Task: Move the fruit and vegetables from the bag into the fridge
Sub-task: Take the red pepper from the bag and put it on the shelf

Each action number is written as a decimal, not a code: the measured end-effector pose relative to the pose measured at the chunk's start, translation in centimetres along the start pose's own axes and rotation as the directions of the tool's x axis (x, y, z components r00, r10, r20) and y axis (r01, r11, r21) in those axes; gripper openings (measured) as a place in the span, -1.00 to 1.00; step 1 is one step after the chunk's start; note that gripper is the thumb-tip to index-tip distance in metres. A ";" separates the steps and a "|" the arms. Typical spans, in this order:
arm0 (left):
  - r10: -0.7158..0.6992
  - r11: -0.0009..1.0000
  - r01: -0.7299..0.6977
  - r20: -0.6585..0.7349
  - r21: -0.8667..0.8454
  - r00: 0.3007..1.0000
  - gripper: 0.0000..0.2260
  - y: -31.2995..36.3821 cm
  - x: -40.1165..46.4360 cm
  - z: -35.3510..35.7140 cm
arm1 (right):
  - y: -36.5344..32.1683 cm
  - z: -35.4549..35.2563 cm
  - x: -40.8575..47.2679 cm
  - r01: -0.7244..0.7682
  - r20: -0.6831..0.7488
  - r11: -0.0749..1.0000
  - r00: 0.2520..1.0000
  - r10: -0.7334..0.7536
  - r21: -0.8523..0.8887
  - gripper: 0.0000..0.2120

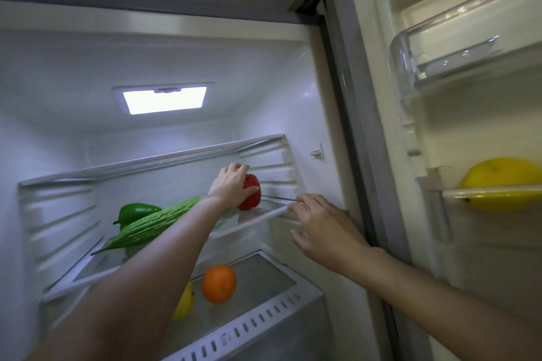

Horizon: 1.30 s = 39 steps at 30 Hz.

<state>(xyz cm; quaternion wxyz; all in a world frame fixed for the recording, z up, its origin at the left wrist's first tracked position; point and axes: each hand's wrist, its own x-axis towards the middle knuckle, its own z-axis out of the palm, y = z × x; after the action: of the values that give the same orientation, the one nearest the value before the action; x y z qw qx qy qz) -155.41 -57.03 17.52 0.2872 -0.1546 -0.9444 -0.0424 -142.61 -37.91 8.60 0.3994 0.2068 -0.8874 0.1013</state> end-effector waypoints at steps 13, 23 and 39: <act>-0.069 0.985 0.096 -0.187 0.142 0.980 -0.64 2.2 -11.8 -1.6 | -0.1 0.3 -2.0 0.031 0.038 0.999 0.999 -0.032 0.042 -0.56; -0.231 0.949 0.273 -0.242 0.157 0.942 -0.59 4.2 -25.6 -1.6 | -1.6 0.0 -8.5 0.044 0.106 0.993 0.993 -0.056 0.111 -0.62; -0.087 0.996 0.086 -0.128 -0.014 0.988 -0.63 12.6 -34.9 0.6 | -4.8 -8.4 -23.2 -0.190 0.149 0.979 0.969 0.199 -0.067 -0.65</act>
<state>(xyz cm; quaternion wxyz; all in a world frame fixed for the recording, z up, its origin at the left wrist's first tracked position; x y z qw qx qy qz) -124.28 -54.27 -2.51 0.3449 -0.1117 -0.9294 -0.0684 -121.02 -32.70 -3.23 0.3225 0.1156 -0.9341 0.1006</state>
